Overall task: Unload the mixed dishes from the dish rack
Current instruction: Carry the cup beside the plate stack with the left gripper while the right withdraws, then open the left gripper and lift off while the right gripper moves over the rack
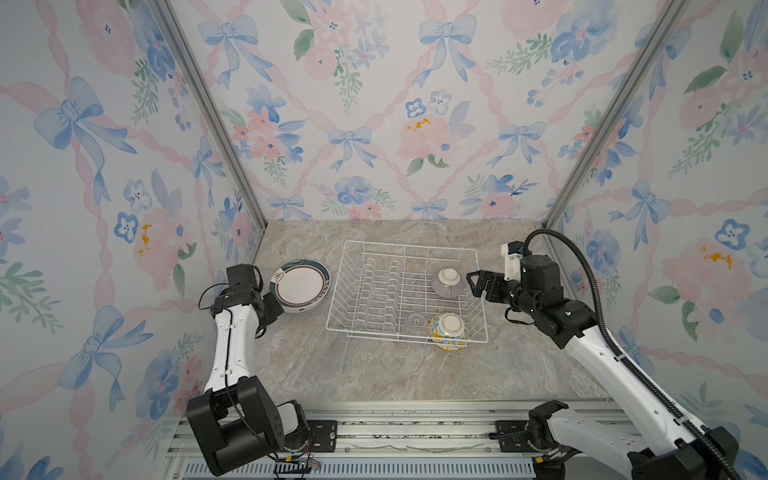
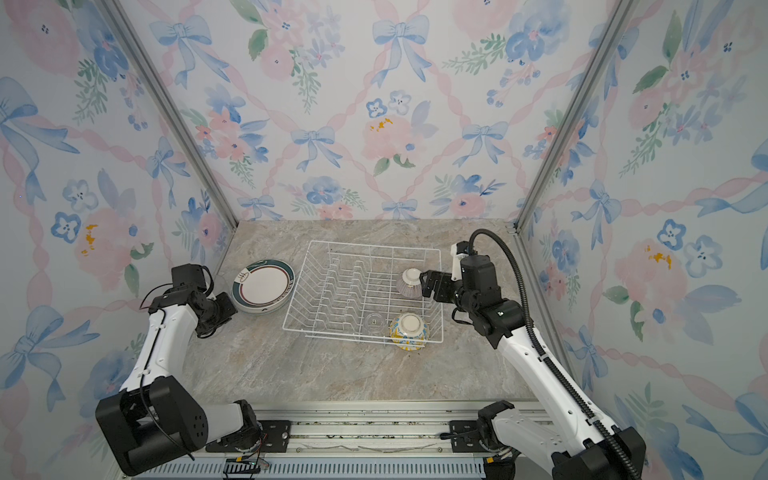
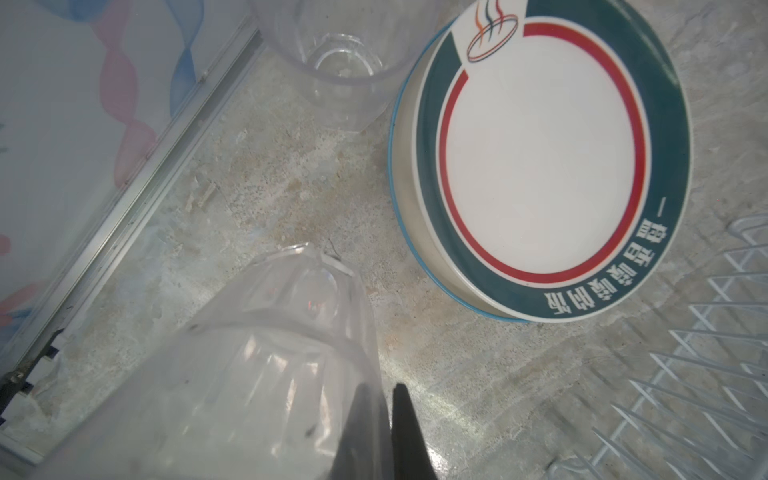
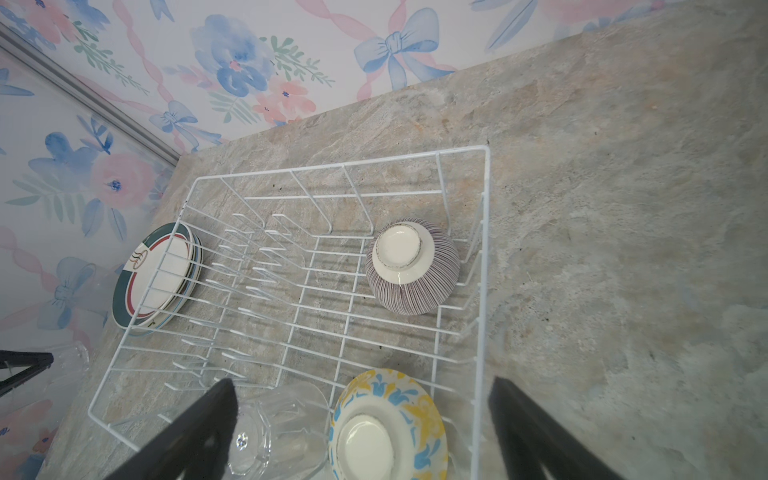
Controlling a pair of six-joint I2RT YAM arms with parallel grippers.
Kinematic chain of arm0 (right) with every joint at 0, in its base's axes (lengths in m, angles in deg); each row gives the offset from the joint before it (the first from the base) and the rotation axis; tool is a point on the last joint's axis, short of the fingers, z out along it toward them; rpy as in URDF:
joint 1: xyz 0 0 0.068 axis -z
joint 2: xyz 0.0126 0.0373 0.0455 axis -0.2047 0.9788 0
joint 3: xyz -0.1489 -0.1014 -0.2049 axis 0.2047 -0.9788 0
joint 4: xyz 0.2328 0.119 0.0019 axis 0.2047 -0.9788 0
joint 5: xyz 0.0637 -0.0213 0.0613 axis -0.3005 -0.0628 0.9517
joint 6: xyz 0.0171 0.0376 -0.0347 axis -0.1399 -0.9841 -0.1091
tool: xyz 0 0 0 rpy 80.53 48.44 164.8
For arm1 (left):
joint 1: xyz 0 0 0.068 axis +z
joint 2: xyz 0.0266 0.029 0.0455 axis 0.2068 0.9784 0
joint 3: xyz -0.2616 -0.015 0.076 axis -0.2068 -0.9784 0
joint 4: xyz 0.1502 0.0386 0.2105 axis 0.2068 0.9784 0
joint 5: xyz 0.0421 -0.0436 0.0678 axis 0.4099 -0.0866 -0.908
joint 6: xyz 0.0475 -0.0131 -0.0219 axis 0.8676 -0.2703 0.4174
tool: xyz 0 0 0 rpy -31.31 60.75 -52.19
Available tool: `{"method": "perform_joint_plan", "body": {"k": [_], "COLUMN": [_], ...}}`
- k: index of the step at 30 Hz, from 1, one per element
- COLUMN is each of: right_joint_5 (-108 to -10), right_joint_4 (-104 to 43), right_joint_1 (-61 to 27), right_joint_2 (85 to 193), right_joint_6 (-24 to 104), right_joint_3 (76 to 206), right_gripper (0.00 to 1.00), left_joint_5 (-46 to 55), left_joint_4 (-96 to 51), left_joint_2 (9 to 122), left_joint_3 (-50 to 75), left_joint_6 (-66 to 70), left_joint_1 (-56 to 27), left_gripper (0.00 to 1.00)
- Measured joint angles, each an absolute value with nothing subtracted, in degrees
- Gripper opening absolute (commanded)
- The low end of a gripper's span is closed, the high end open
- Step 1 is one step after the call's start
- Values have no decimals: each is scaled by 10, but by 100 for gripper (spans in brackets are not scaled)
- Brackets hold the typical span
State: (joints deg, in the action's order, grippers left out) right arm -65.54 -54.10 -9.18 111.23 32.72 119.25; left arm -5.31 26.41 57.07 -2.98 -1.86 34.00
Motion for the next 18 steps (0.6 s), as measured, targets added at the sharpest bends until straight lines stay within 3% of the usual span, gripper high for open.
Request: {"method": "perform_joint_plan", "body": {"k": [10, 15, 18], "right_joint_5": [-645, -645, -642], "right_joint_4": [-541, -541, -541], "right_joint_1": [-92, -92, -92], "right_joint_2": [1123, 1124, 1130], "right_joint_6": [336, 341, 342], "right_joint_3": [1174, 1171, 1171], "right_gripper": [97, 96, 97], "left_joint_5": [-62, -66, -65], "left_joint_4": [269, 268, 268], "left_joint_2": [661, 664, 664], "left_joint_3": [12, 15, 19], "left_joint_6": [-14, -6, -7], "left_joint_1": [376, 376, 376], "left_gripper": [9, 41, 51]}}
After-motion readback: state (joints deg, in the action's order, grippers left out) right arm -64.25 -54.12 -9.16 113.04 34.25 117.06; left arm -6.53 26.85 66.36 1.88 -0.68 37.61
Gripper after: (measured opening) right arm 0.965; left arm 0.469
